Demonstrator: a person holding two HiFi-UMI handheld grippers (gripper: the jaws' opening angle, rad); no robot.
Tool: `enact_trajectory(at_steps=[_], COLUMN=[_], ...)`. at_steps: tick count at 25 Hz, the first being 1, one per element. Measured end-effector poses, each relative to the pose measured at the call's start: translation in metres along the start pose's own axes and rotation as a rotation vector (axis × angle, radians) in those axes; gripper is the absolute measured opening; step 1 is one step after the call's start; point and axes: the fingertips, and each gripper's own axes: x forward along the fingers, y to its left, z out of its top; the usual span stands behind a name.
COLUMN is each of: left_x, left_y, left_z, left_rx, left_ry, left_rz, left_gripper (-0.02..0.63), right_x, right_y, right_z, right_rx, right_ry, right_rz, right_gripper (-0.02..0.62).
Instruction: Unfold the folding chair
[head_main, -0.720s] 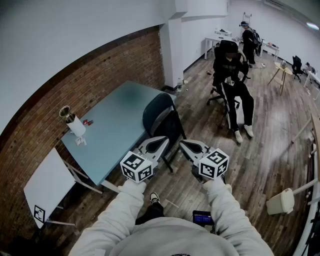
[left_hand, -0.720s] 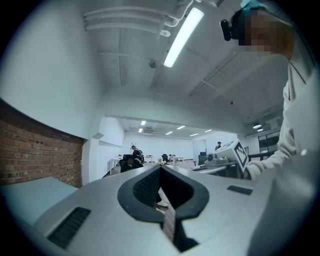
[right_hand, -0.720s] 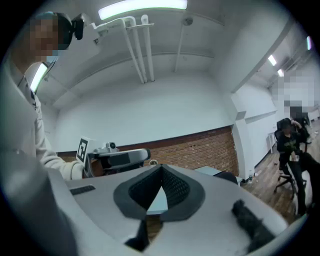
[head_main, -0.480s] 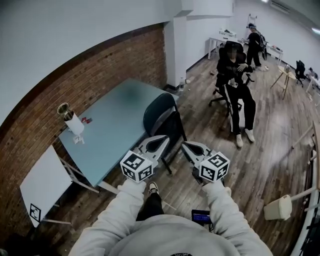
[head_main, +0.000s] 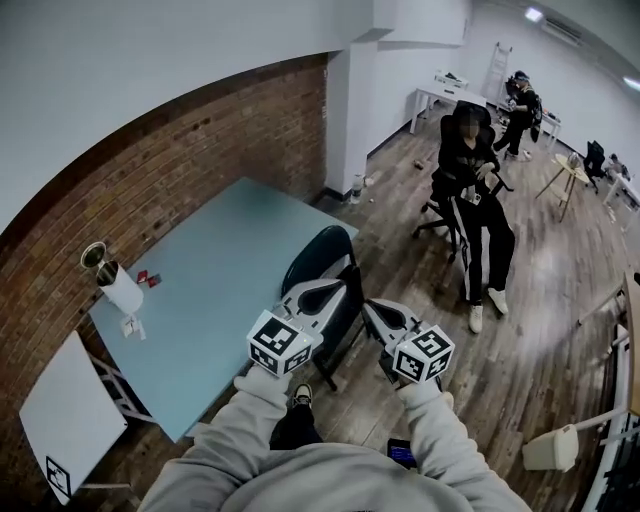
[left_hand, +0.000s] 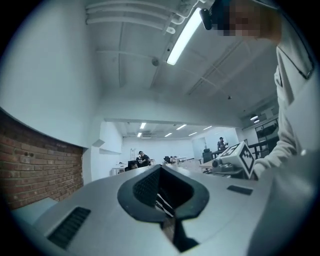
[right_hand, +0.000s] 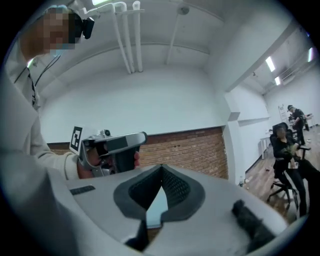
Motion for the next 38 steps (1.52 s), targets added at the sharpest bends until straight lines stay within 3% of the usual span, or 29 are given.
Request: enact_trajectory(at_steps=[4,9,12,16,20,25,32,38], left_x=[0.045,0.125,0.157,0.183,0.192,0.208,0.217,0.230], left_y=[0.125,0.227,0.266,0.278,0.286,0.317,0.338,0.370], left_z=[-0.010,-0.017,-0.011,-0.005,-0.008,-0.023,-0.086,-0.154], left_rx=[-0.017,-0.020,-0.035,-0.027,-0.039,-0.082,-0.116,-0.175], left_ry=[-0.015,-0.005,0.003,0.018,0.038,0.076,0.239,0.366], left_rz=[0.028,-0.069,-0.093,-0.111,-0.126,-0.071,-0.052,0.032], left_gripper=[-0.002,-0.002,-0.002,-0.002,-0.002,-0.002,-0.002,-0.002], right_x=[0.103,0.159,0.172,0.182,0.190,0.203,0.228,0.252], right_y=[-0.087,-0.191,-0.226,-0.246,-0.258,-0.282,-0.323,-0.359], right_z=[0.032,0.110,0.146,0.158,0.154,0.130,0.082,0.018], right_rx=[-0.020,-0.107,-0.078,-0.083,-0.072,-0.018,0.088,0.205], right_ry=[-0.030,-0.168,-0.227,-0.205,-0.178,-0.120,-0.054,0.005], right_rz=[-0.104,-0.319,-0.377,-0.371,-0.367,-0.366,-0.411,-0.458], right_gripper=[0.006,0.006,0.005,0.006,0.006,0.006,0.006,0.006])
